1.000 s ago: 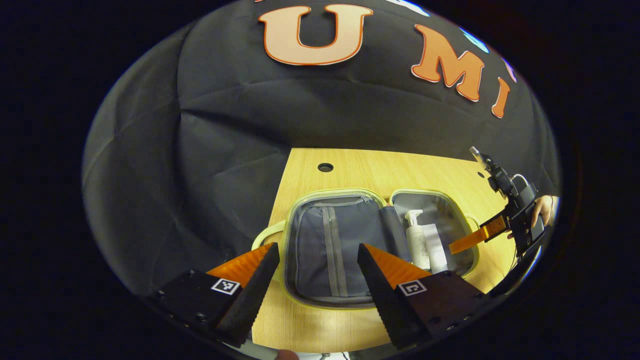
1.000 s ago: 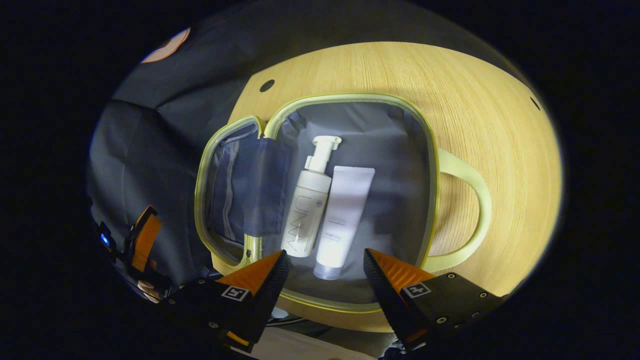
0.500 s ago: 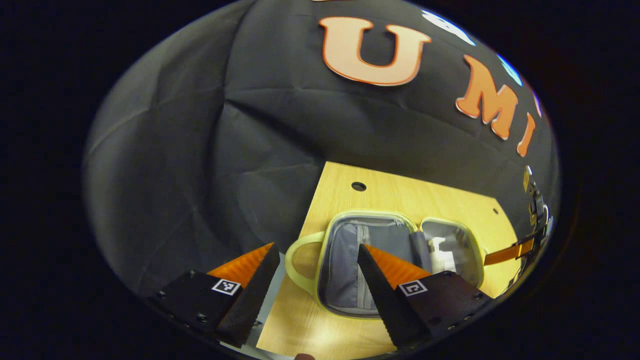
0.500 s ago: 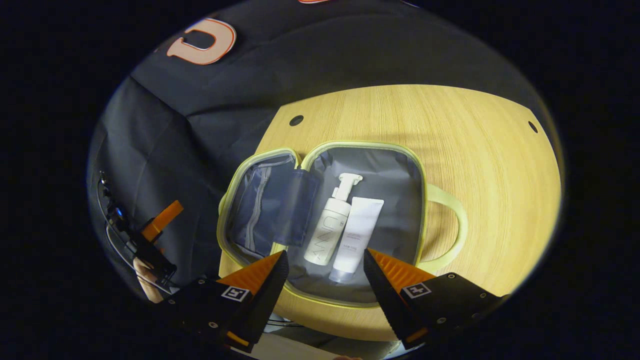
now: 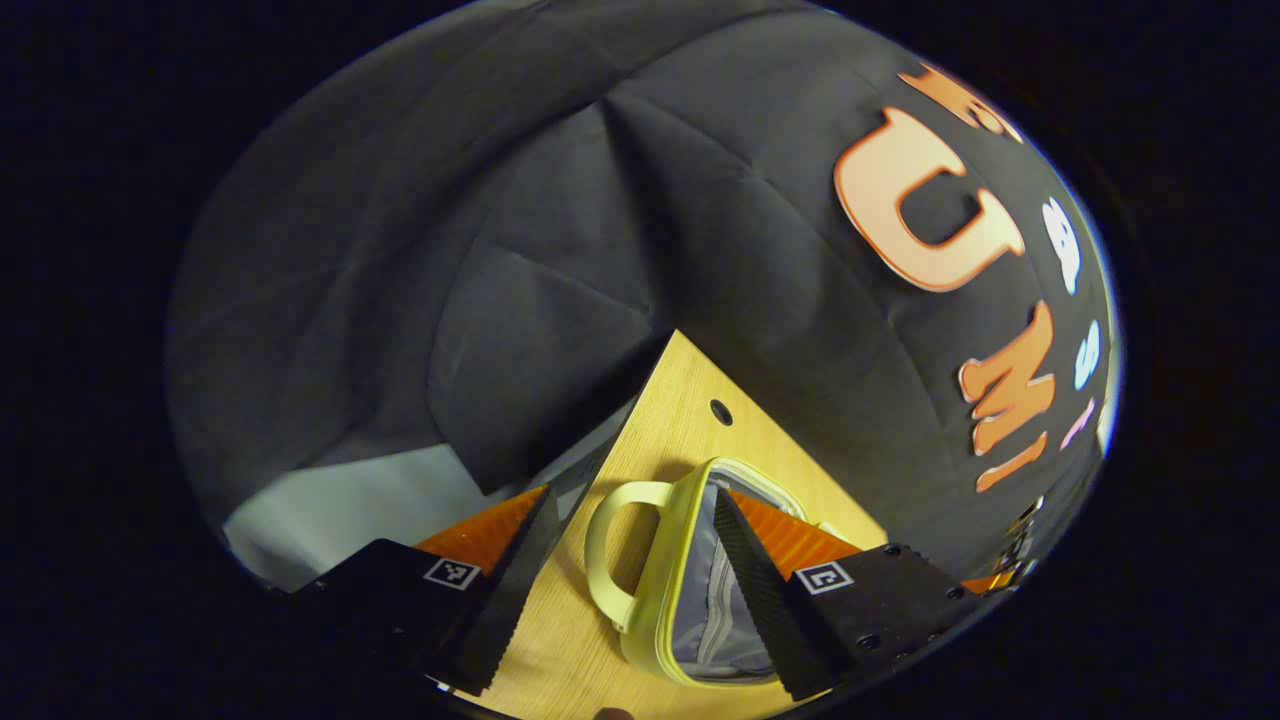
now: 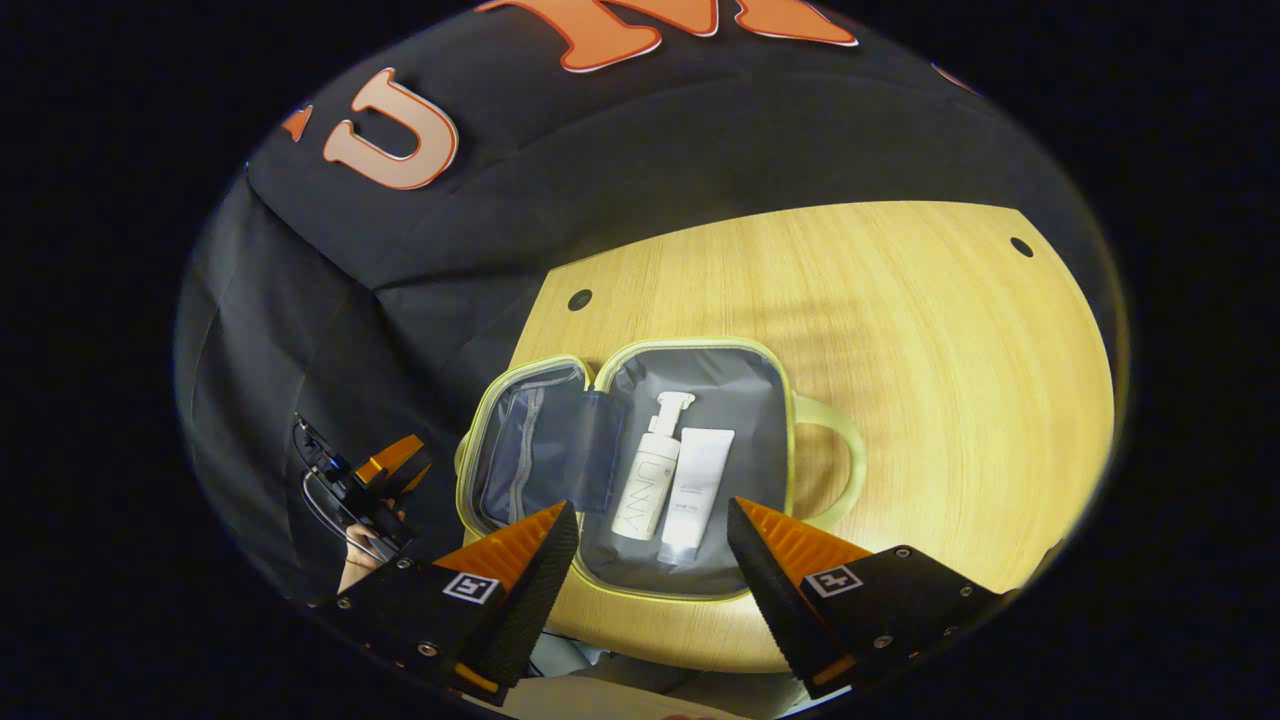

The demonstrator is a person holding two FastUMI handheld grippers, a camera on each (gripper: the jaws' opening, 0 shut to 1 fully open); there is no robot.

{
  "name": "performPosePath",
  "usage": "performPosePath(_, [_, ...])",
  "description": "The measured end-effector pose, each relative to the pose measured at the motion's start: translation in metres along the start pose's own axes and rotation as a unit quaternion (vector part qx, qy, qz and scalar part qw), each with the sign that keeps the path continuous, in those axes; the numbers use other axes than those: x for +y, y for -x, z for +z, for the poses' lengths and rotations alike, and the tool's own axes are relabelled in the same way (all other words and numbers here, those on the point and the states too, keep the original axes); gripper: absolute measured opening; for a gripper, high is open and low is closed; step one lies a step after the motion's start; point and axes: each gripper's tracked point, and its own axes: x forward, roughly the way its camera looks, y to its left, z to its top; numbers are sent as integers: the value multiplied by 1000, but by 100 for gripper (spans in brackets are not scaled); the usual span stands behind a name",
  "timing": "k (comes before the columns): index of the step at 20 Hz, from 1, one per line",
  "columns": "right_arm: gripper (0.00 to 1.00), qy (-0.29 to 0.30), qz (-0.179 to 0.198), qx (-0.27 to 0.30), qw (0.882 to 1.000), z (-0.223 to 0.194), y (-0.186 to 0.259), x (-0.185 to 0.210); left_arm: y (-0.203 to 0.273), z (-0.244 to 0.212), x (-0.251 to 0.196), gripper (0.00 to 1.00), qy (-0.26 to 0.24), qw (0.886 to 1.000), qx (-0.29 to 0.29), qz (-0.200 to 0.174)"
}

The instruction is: First open the suitcase, pack the skin care products into it, and then close the suitcase.

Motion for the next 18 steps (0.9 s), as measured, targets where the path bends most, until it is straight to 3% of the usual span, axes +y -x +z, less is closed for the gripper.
performPosePath(3, [95,4,-26,5,1000,-2,4,-16,-29,-15,14,98,43,999,14,-18])
performPosePath(12, [95,-35,-38,4,999,-2,12,-26,-67,-46,11,96,45,997,47,-43])
performPosePath(14, [95,-41,-38,2,998,-1,14,-28,-70,-50,21,64,33,998,48,-19])
performPosePath(17, [95,-43,-38,-1,998,-3,16,-29,-71,-48,17,15,49,997,44,-28])
performPosePath(18, [95,-43,-37,0,998,-4,16,-28,-67,-47,15,12,52,997,45,-27])
